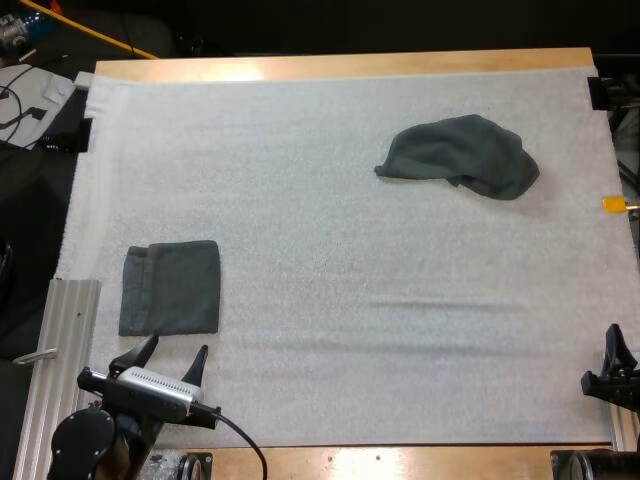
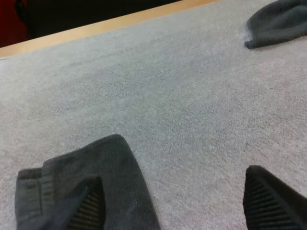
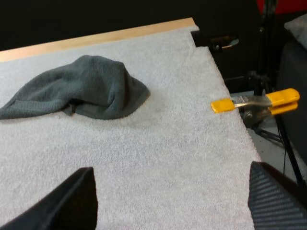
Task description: Pick towel from pile, fold and stack
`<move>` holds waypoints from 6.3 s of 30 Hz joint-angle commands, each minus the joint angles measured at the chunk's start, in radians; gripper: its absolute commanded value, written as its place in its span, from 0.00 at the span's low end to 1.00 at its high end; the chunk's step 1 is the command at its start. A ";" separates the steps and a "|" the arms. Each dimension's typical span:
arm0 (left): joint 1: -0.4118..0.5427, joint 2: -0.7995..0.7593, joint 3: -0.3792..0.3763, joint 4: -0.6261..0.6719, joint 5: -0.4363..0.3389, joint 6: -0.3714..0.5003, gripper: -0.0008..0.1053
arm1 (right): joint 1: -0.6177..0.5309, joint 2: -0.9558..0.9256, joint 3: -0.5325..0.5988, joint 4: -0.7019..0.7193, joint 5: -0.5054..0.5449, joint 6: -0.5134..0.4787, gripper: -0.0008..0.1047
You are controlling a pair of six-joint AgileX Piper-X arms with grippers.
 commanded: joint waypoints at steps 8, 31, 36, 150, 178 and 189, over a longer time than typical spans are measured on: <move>-0.001 -0.133 -0.003 -0.023 0.000 -0.005 0.56 | -0.002 -0.030 0.016 -0.009 -0.004 -0.013 0.62; -0.006 -0.134 -0.003 -0.017 0.003 -0.005 0.56 | -0.003 -0.036 0.014 -0.005 0.003 0.002 0.61; -0.006 -0.134 -0.004 -0.018 0.004 -0.005 0.57 | -0.003 -0.036 0.014 -0.003 0.002 0.002 0.62; -0.002 -0.138 -0.002 -0.021 0.002 -0.002 0.57 | -0.001 -0.042 0.014 0.003 -0.001 0.001 0.60; -0.002 -0.139 -0.001 -0.022 0.003 -0.004 0.57 | -0.002 -0.036 0.017 -0.001 -0.002 0.005 0.60; -0.003 -0.143 -0.002 -0.022 -0.001 -0.004 0.57 | -0.004 -0.040 0.013 0.000 0.000 0.003 0.60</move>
